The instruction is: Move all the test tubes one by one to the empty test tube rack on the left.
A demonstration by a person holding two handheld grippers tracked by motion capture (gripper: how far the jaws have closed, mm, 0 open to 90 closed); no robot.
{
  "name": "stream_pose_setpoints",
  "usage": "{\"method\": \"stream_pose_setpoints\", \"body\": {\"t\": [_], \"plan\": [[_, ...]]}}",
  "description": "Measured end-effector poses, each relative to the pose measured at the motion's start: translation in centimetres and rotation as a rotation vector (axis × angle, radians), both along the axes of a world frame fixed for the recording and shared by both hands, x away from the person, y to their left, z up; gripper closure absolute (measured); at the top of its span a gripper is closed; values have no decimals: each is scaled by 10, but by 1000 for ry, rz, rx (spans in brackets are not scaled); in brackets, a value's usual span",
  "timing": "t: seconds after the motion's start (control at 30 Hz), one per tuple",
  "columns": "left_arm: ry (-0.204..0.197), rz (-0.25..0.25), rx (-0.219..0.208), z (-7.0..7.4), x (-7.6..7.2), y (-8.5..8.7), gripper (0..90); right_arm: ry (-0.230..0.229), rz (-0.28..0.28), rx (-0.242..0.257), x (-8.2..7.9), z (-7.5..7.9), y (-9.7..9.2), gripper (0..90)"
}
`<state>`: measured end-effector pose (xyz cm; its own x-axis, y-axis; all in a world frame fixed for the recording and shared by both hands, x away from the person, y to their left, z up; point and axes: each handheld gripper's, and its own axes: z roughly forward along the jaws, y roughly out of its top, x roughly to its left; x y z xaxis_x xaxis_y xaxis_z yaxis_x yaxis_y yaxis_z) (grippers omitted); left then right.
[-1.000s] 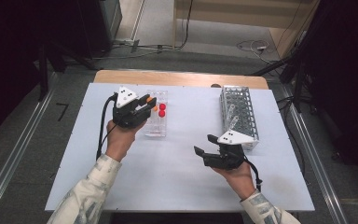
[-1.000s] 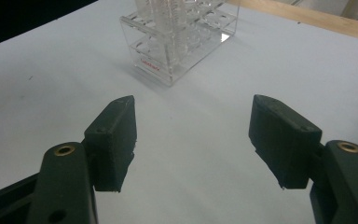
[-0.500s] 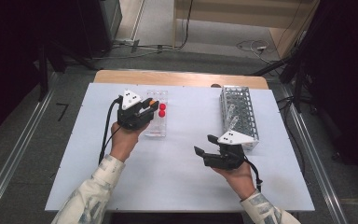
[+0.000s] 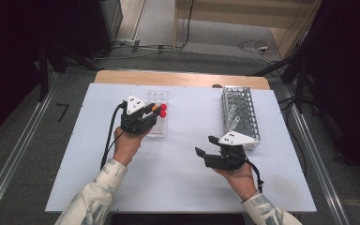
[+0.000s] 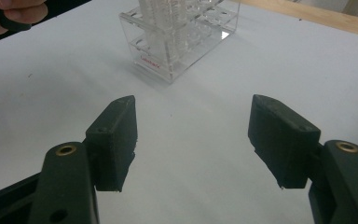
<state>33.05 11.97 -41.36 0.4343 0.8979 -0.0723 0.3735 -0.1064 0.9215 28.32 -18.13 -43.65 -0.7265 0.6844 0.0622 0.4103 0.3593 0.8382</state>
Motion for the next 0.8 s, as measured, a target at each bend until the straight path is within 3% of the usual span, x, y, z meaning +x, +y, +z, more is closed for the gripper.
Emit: {"method": "stream_pose_setpoints", "body": {"t": [0.43,0.5,0.53,0.67,0.8], "plan": [[-7,-6,-27,6,-6,2,597,0,-1,0,0,0,0,318],[-15,1,-30,8,-8,1,504,0,-2,1,0,0,0,318],[-18,7,-29,9,-10,1,504,0,-2,1,0,0,0,318],[-21,28,-24,14,-17,-3,270,-1,-10,3,0,0,-2,319],[-11,10,-35,15,-26,-6,209,-4,-17,3,0,1,-6,326]]}}
